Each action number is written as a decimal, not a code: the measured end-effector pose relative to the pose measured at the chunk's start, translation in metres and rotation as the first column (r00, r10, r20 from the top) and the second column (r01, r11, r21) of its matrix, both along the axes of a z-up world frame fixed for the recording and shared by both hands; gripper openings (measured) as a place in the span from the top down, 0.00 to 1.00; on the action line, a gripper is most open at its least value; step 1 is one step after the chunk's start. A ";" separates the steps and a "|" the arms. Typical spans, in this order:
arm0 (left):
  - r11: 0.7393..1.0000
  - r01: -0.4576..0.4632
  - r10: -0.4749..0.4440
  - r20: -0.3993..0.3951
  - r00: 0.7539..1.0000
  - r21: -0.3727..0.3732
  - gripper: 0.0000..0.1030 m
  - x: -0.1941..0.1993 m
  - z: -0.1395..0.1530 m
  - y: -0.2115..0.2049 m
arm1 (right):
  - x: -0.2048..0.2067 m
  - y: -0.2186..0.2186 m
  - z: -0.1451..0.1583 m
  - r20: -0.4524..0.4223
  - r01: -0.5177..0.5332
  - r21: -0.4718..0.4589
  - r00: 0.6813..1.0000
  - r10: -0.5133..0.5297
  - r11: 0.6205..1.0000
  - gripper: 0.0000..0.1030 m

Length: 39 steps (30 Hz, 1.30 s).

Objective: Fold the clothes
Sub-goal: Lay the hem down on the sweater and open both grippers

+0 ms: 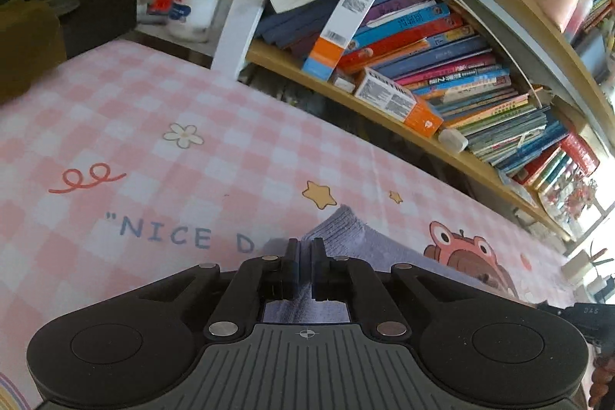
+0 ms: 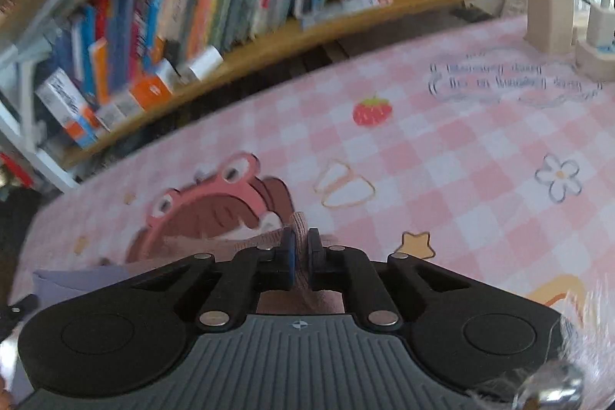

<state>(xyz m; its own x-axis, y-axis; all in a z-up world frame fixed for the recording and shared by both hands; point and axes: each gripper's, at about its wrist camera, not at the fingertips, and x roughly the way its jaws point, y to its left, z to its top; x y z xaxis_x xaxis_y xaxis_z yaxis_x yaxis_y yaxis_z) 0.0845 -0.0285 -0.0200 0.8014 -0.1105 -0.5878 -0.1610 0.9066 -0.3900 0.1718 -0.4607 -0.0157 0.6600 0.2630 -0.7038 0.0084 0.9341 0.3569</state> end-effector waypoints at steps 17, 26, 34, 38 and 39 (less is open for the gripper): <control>0.998 -0.026 0.027 -0.036 0.999 0.049 0.64 -0.012 0.001 0.015 | -0.029 -0.008 0.022 0.057 0.085 -0.134 0.995 -0.078 0.987 0.66; 0.996 -0.079 0.078 0.016 0.997 0.044 0.48 -0.056 0.021 0.022 | -0.079 -0.009 0.046 0.090 0.057 -0.146 0.995 -0.044 0.988 0.55; 0.992 -0.092 0.090 0.023 0.996 0.087 0.35 -0.098 0.030 -0.006 | -0.121 0.007 0.053 0.089 -0.046 -0.189 0.994 0.064 0.981 0.35; 0.989 -0.119 0.116 0.029 0.993 0.092 0.33 -0.117 0.033 -0.024 | -0.136 0.004 0.051 0.077 -0.098 -0.188 0.990 0.115 0.977 0.29; 0.988 -0.126 0.124 0.029 0.992 0.093 0.33 -0.122 0.033 -0.028 | -0.140 0.002 0.051 0.073 -0.107 -0.187 0.990 0.122 0.977 0.28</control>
<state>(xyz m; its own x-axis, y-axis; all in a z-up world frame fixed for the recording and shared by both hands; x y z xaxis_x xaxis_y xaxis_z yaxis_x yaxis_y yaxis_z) -0.0375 -0.0570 0.0132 0.8190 0.0468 -0.5718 -0.2676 0.9128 -0.3085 0.0318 -0.4590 0.0349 0.6914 0.2126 -0.6905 -0.1250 0.9765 0.1754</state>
